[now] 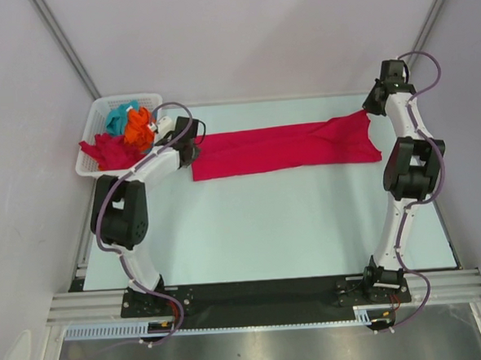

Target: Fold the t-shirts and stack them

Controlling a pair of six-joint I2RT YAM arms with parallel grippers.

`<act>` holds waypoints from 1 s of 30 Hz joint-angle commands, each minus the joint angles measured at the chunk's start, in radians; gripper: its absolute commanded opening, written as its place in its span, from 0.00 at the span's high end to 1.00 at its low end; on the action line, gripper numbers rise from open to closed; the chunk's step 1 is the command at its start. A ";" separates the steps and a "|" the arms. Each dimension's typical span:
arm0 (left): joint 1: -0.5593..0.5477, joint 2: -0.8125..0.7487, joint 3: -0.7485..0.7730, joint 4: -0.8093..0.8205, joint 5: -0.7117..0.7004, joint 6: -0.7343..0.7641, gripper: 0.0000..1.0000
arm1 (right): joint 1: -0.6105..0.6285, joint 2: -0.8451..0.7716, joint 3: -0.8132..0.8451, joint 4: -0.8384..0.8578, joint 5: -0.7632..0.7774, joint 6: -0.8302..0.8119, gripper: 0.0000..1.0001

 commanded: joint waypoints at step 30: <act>-0.013 0.034 0.307 0.061 0.002 0.395 0.04 | -0.013 0.044 0.218 -0.077 -0.169 -0.007 0.00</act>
